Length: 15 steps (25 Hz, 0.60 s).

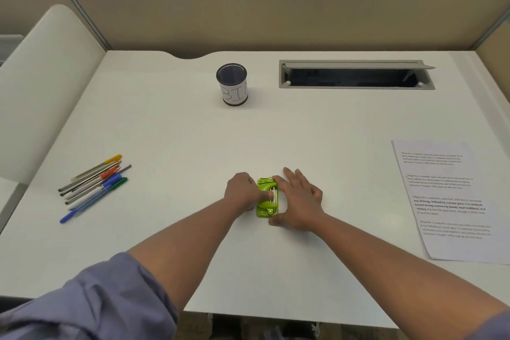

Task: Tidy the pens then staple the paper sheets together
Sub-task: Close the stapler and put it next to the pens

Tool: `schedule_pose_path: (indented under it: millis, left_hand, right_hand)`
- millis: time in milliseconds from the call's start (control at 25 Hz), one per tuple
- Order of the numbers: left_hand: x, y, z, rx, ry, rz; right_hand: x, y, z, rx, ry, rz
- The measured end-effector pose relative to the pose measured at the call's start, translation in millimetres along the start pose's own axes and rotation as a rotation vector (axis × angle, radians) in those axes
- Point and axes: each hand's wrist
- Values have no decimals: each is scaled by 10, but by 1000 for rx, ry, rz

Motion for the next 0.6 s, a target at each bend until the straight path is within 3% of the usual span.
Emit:
schedule_pose_path:
  millis: [240,600]
  left_hand:
    - [-23,-31,-53,13,-59,41]
    - [-40,-39,-14,-147,-14,-43]
  right_hand:
    - [-10,-2,-8,5,-4,-3]
    - [-13,-44,34,52,16,-22]
Point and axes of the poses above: each hand's wrist, its own x-axis towards the middle knuckle, its own y-axis out of the back of the hand, z = x × y, and after that the axes turned 3 degrees about -x, right-handed
